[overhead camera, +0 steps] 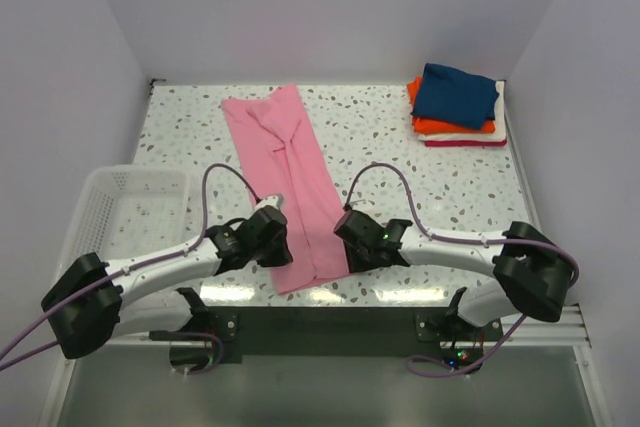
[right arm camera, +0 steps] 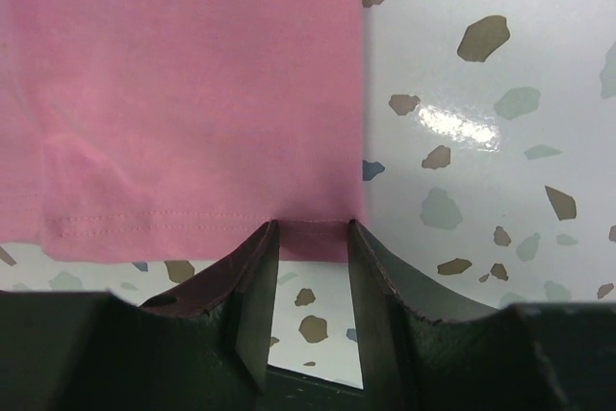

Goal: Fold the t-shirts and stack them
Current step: Fold the tshirt

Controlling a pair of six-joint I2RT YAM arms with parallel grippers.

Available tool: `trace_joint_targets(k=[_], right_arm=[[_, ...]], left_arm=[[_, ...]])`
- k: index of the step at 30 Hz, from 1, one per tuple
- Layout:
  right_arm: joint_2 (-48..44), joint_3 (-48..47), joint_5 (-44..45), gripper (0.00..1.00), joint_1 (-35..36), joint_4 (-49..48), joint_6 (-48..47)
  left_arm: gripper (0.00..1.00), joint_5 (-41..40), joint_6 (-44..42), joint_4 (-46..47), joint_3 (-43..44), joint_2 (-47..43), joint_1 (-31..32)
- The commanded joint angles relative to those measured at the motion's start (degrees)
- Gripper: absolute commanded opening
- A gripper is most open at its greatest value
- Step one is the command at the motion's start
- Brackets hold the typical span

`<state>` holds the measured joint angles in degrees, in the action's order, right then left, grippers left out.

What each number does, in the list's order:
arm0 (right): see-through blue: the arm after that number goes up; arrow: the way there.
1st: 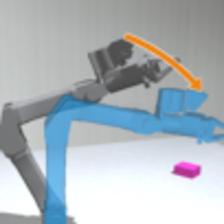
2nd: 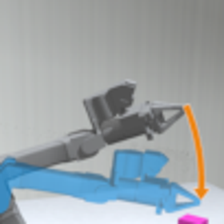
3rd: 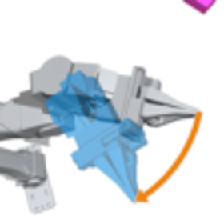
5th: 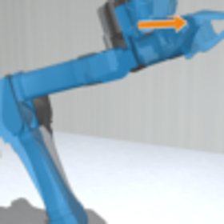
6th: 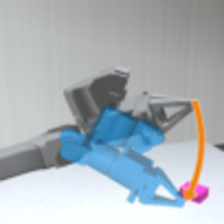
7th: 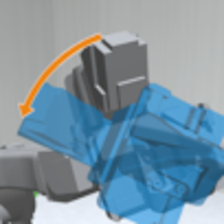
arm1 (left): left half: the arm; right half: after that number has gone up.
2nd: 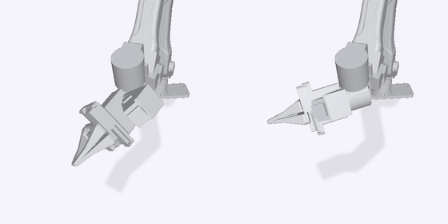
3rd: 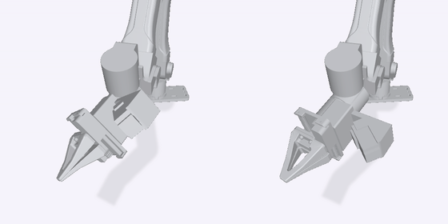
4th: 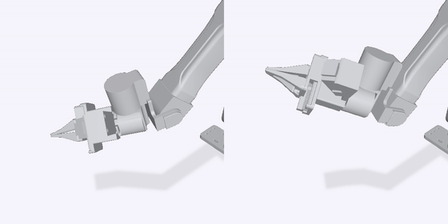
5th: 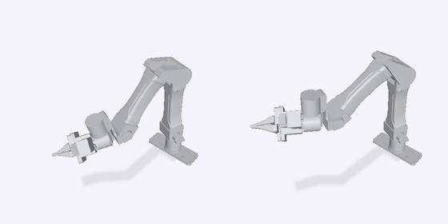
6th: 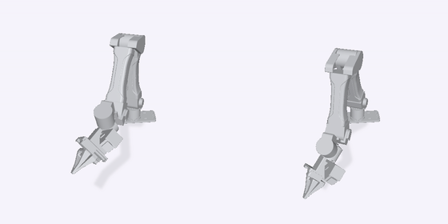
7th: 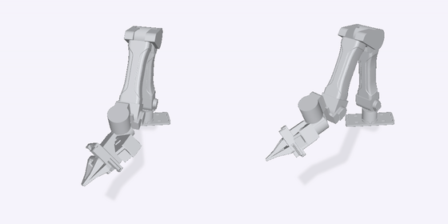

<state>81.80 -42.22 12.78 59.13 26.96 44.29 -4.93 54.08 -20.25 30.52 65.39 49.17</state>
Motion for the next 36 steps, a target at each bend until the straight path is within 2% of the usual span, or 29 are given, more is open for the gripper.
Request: trace_joint_targets(k=[1,3,7,26,29,33,36], right_arm=[[-1.3,0.7,2.0,0.38,-0.1,1.5,-0.3],[-1.9,0.9,2.2,0.37,-0.1,1.8,-0.3],[-1.8,1.1,1.5,0.31,-0.2,2.1,-0.3],[-4.6,3.7,2.2,0.31,-0.4,4.4,0.0],[-6.8,3.1,0.5,0.39,-0.4,4.0,-0.7],[-10.1,1.4,-0.3,0.43,-0.5,4.9,-1.3],[-11.0,0.0,-1.2,0.43,-0.5,6.1,-2.0]], left_arm=[[0.10,0.0,1.8,-1.9,-0.6,1.8,3.4],[0.09,0.6,1.9,-2.2,-0.4,2.5,4.8],[0.00,0.9,2.2,-4.4,0.0,5.2,7.2],[0.01,3.8,-3.5,-12.6,-2.0,5.4,8.5],[0.11,4.0,-3.4,-12.8,-0.5,3.6,8.5],[0.25,3.6,-2.2,-13.6,3.2,-0.5,8.5],[0.26,2.9,0.0,-15.6,5.0,-3.7,8.5]])
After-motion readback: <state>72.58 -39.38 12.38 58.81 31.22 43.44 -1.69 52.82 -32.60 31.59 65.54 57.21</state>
